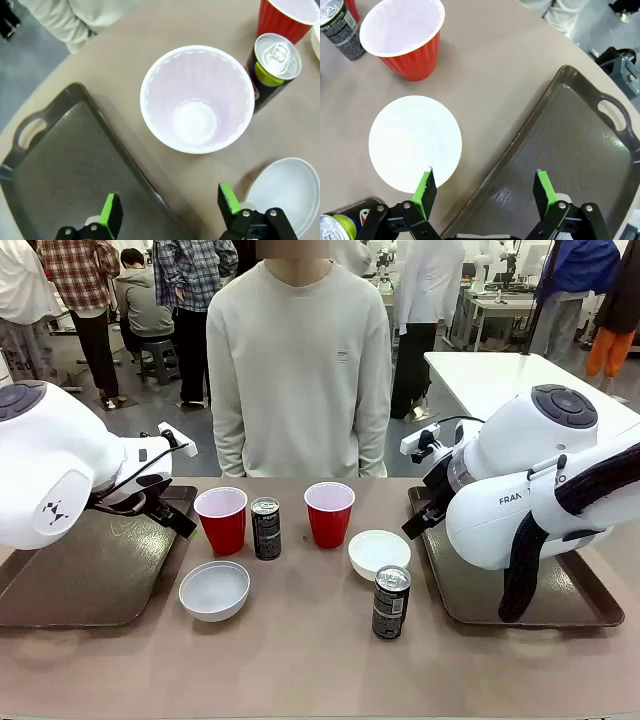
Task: Prepare tableware on both trays.
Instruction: Pick up a Picnic Bowl from the table and place it on a Handle tray.
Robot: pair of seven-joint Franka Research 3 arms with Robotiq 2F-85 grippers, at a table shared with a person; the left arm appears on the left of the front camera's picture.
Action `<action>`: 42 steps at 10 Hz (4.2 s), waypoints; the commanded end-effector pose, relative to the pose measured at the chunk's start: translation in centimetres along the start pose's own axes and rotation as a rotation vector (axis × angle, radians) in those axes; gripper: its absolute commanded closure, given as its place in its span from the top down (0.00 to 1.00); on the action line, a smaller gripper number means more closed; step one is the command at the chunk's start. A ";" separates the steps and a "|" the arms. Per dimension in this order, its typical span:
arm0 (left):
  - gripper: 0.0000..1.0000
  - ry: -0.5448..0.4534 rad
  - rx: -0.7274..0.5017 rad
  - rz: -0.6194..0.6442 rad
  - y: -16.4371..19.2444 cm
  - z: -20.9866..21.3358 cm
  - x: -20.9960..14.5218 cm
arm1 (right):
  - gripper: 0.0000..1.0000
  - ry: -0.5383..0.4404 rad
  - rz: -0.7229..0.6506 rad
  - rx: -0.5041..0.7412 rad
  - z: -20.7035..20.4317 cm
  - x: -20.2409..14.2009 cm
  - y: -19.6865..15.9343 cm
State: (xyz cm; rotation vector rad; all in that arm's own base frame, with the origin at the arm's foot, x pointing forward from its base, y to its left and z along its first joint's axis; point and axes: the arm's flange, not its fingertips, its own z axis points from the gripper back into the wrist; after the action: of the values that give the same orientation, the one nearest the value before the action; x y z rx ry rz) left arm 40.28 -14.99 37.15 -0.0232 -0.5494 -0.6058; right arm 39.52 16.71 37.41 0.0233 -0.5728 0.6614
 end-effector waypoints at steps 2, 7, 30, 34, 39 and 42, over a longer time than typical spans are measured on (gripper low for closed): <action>1.00 0.000 0.000 0.000 0.0 0.0 0.0 | 1.00 0.000 0.000 0.000 0.0 0.0 0.0; 1.00 0.000 0.000 0.000 0.0 0.0 0.0 | 1.00 0.000 0.000 0.000 0.0 0.0 0.0; 1.00 0.262 -0.303 -0.038 0.1 15.3 -3.5 | 1.00 0.316 -0.246 0.136 18.8 -5.5 -1.7; 1.00 0.096 -0.858 0.136 9.8 16.8 -6.1 | 1.00 0.073 -0.666 0.566 20.2 -13.5 -11.3; 1.00 0.057 -0.969 0.346 16.6 16.4 -10.7 | 1.00 -0.139 -0.772 0.740 24.0 -19.3 -15.8; 1.00 0.045 -0.912 0.481 18.5 16.4 -13.1 | 1.00 -0.096 -0.799 0.783 23.3 -20.9 -17.2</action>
State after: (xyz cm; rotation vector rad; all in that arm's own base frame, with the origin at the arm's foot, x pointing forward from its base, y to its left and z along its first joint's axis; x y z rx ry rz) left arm 33.65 10.31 46.82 -0.9637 -0.1440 -0.3892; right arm 24.05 -12.59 49.39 0.9504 -0.3437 0.0408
